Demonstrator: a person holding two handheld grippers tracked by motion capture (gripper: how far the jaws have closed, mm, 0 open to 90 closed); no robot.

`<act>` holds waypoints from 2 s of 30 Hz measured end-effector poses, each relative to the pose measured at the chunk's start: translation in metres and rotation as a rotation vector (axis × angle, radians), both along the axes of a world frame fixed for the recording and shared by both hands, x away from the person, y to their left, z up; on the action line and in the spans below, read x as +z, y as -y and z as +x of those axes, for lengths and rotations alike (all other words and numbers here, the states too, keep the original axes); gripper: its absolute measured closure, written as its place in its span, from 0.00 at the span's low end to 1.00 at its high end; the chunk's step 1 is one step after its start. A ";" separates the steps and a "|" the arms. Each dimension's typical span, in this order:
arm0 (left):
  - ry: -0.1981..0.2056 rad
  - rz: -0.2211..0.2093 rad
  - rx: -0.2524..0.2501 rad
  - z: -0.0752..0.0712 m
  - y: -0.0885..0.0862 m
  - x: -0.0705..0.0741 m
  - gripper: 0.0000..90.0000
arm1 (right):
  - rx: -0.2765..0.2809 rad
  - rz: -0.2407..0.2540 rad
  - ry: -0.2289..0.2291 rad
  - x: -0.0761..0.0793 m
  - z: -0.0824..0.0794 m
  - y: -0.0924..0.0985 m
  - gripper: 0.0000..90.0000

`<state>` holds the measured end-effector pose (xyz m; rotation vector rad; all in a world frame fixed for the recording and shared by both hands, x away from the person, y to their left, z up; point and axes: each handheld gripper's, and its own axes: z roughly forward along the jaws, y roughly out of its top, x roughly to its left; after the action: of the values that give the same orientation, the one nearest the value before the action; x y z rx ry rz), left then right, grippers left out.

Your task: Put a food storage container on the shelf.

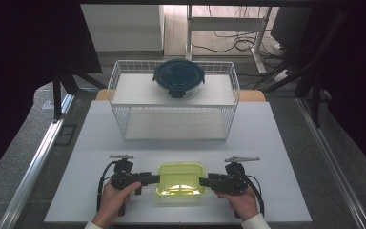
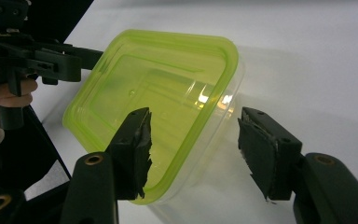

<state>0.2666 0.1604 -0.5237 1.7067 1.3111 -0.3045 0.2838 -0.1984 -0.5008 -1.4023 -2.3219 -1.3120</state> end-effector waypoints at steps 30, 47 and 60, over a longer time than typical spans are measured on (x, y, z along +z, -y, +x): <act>-0.007 -0.073 -0.034 -0.011 0.009 0.005 0.87 | 0.005 0.055 -0.078 0.000 -0.007 0.003 0.86; 0.071 -0.082 -0.047 -0.021 0.004 0.030 0.87 | 0.039 0.077 0.018 0.022 -0.015 0.002 0.86; 0.102 -0.091 -0.053 -0.025 0.000 0.042 0.87 | 0.056 0.076 0.078 0.036 -0.020 0.000 0.86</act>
<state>0.2415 0.1607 -0.4816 1.6605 1.1626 -0.2992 0.2636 -0.1980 -0.4644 -1.2761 -2.3145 -1.4474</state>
